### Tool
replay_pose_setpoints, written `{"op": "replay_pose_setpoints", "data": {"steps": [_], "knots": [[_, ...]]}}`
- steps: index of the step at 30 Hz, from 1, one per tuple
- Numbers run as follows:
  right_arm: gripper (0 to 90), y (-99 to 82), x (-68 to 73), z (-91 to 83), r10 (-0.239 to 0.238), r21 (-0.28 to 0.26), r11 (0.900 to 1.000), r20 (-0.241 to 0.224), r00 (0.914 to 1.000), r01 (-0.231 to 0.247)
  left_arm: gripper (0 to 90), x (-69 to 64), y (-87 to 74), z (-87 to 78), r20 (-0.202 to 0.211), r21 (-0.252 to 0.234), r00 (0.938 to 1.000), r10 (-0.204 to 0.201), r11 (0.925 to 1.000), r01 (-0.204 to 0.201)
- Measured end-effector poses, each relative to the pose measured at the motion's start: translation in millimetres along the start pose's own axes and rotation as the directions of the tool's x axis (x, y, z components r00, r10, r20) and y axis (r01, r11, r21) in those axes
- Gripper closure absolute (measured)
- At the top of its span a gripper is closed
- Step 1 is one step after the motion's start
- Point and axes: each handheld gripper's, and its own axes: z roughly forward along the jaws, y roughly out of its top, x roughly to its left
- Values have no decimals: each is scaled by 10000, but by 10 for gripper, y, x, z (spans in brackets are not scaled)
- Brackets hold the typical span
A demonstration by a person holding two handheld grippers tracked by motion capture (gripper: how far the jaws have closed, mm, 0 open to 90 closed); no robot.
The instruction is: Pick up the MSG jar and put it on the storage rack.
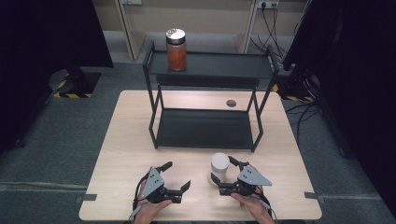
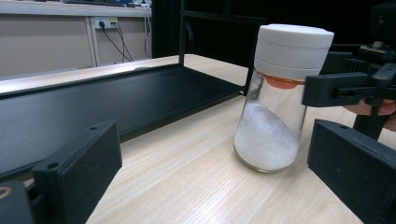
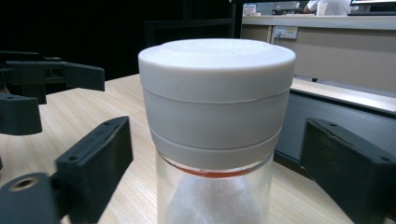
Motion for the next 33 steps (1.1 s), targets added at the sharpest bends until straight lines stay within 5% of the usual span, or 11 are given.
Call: {"op": "replay_pose_setpoints", "data": {"steps": [11, 33], "knots": [[343, 33, -4, 63, -59, 210, 9998, -71, 10000, 60, 25, 7, -1, -4, -3, -16, 10000, -23, 10000, 23], [355, 223, -3, -57, -98, 208, 9997, -76, 9999, 100, 25, -1, -6, -7, -55, -28, 10000, 2, 10000, -2]]}}
